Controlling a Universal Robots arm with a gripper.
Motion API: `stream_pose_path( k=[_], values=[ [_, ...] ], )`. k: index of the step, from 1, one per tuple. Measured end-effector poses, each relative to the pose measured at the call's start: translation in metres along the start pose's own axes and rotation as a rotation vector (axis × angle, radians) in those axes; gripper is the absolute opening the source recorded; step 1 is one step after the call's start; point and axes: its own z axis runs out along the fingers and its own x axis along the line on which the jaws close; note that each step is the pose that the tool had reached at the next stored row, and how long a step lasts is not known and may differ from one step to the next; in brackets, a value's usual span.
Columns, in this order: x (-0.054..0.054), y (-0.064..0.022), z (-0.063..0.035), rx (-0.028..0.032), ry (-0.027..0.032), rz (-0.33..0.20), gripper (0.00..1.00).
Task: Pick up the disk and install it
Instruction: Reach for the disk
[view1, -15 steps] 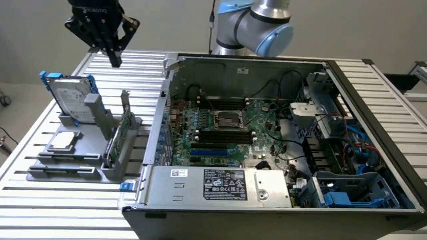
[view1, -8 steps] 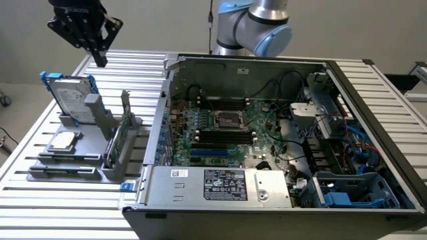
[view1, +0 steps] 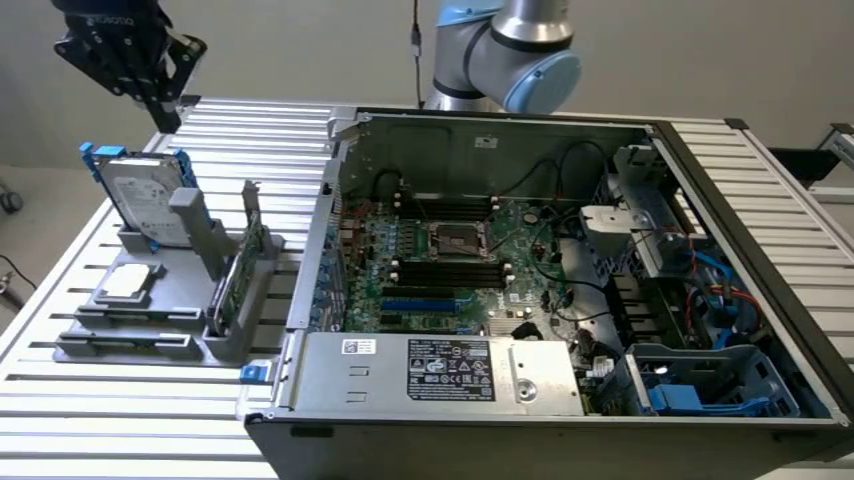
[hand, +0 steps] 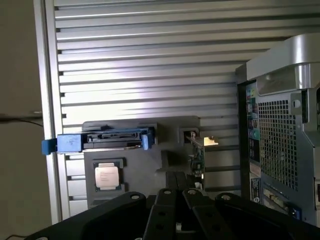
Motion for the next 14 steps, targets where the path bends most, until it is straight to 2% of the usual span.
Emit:
stream_pose_path(
  k=[9, 14],
  values=[
    [0.041, -0.0003, 0.0016, 0.0002, 0.0029, 0.0, 0.11],
    [0.064, 0.0027, 0.0032, 0.0003, 0.0038, 0.0, 0.11]
  ],
)
